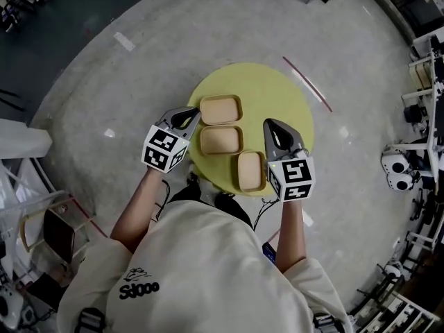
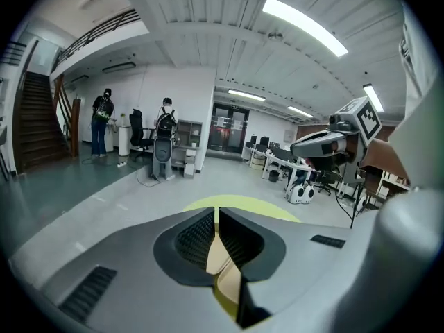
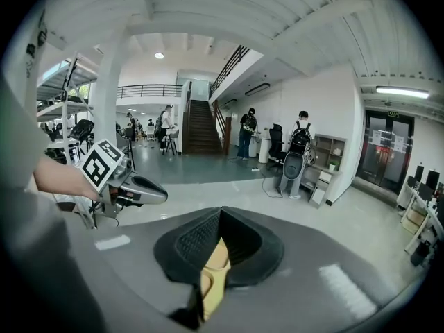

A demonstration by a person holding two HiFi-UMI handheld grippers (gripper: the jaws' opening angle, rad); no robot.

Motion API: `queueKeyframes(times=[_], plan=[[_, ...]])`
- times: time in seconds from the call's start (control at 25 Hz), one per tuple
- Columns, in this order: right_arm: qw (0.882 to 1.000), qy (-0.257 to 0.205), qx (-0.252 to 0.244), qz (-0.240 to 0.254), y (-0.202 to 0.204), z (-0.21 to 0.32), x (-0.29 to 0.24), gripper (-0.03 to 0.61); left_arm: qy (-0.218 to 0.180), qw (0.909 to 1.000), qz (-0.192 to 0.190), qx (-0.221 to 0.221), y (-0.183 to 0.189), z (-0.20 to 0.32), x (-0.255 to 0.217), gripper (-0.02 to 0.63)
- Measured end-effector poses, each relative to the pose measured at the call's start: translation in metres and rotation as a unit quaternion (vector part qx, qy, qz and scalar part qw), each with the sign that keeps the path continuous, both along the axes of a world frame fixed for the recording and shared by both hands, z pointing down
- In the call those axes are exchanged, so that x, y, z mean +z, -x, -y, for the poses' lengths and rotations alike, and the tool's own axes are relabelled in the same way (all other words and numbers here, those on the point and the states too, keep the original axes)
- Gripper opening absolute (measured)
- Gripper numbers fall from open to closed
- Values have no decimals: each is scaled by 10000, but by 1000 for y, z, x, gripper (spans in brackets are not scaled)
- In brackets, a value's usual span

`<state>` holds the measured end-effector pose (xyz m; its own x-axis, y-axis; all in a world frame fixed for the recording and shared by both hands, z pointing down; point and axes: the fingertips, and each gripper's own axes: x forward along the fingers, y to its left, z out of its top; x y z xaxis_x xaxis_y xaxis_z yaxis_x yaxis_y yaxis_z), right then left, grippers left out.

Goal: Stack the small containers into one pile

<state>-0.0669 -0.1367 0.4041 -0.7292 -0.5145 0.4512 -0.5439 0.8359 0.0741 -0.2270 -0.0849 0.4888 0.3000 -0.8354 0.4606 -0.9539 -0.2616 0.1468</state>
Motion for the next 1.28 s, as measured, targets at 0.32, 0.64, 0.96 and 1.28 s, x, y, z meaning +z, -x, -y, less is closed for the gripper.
queueKeyframes(times=[0.32, 0.64, 0.96, 1.28], plan=[[9992, 385, -60, -26, -7, 22, 31, 8, 795, 9963, -127, -298, 13, 24, 68, 49], [9967, 775, 52, -227, -13, 30, 70, 8, 1492, 9861, -435, -583, 24, 33, 129, 72], [9943, 991, 260, -291, -25, 39, 87, 8, 2227, 9602, -1168, -1216, 31, 39, 191, 80], [9919, 1111, 441, -423, -47, 47, 103, 8, 2556, 9456, -1426, -1420, 27, 46, 215, 81]])
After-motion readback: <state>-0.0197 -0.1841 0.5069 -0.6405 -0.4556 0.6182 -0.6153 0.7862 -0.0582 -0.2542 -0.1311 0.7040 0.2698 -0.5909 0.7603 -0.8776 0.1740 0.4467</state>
